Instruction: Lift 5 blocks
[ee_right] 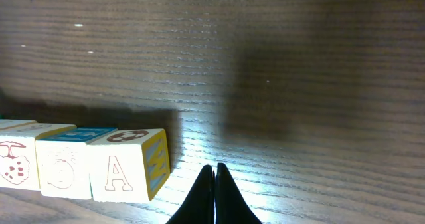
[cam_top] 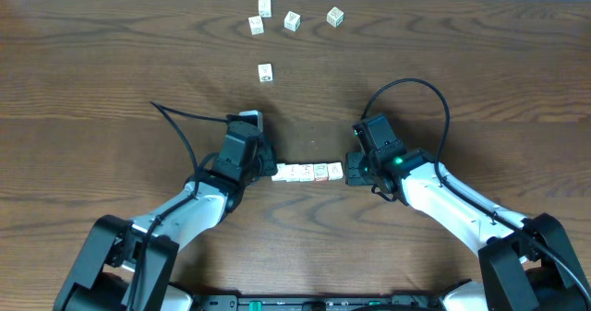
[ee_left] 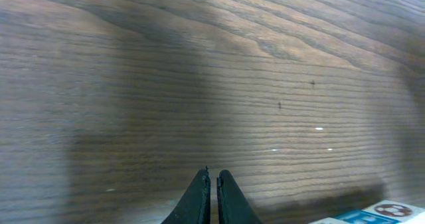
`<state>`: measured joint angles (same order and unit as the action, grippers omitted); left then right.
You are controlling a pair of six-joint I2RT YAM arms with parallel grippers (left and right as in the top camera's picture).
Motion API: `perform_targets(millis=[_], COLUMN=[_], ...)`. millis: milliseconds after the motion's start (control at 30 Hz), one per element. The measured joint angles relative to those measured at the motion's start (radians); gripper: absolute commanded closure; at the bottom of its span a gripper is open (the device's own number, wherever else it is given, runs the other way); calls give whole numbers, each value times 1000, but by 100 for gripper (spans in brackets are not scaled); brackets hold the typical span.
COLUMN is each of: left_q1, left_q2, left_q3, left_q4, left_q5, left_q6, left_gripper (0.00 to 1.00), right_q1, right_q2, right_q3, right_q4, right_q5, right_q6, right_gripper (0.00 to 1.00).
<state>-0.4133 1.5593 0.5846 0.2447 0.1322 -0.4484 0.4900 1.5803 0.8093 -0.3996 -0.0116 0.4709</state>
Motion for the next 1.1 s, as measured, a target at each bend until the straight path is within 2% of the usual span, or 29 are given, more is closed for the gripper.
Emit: perform_targets(millis=[133,467,733,1100], left_q1=[-2,-3,-3,-3], left_q2=[0,1,1,1], left_q3=[7,11,11,12], left_q4=[-5,-127,-127,-48], left_q5=[22,31,31,31], left_q6=[0,-15,-19,-24], left_gripper=[93,93,93,93], right_q1=[0,0,0,0], right_q2=[0,0,0,0], right_q3=[0,0,0,0], right_q4=[0,0,0,0], right_q5=[0,0,0,0], right_q6=[0,0,0,0], right_gripper=[99,99,99,99])
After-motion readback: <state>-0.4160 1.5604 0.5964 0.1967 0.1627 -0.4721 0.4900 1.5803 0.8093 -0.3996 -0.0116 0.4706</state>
